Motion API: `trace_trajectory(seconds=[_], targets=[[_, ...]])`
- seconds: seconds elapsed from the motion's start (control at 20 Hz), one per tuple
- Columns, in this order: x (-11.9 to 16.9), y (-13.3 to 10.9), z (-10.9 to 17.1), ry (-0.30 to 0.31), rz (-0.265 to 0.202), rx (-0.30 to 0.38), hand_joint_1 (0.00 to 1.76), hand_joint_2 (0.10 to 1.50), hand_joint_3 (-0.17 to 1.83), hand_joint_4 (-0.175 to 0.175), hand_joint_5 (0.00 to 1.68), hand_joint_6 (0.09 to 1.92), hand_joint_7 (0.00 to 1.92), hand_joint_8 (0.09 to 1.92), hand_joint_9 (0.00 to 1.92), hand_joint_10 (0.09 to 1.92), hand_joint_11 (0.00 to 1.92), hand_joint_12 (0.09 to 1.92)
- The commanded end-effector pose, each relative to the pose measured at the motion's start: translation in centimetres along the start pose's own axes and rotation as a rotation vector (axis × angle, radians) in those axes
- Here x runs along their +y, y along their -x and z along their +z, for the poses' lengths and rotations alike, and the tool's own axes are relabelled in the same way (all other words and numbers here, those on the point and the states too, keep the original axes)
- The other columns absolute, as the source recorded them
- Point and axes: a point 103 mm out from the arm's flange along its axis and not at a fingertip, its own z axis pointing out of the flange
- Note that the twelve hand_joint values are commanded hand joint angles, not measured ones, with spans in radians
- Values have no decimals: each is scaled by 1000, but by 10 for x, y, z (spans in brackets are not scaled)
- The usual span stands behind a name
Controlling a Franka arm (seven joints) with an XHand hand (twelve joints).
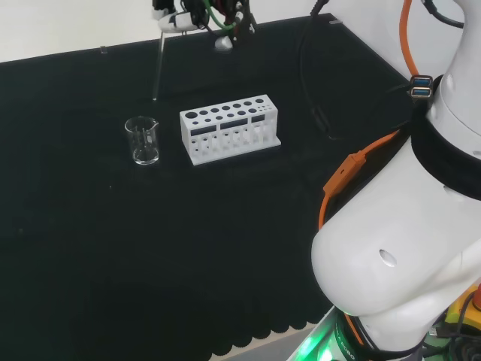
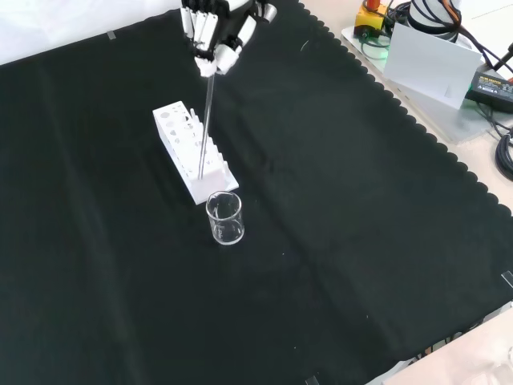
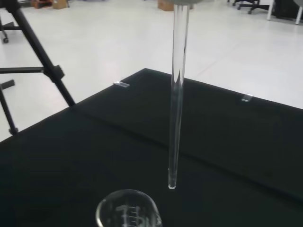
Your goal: Stir in the beaker to the left of the white test tube rack with the glass rod.
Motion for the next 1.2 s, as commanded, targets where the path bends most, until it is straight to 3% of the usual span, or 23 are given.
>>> trace_trajectory(seconds=[0.05,1.15,1.2], targets=[[9,-15,3,-5,-30,5,1312,1069,-175,-175,1249,572,1292,587,1850,518,1713,718],[13,-34,20,-49,-65,19,1312,1068,-175,-175,1252,567,1295,581,1854,514,1714,722],[13,-35,21,-51,-67,19,1279,1071,-175,-175,1253,572,1409,644,1863,507,1721,720]])
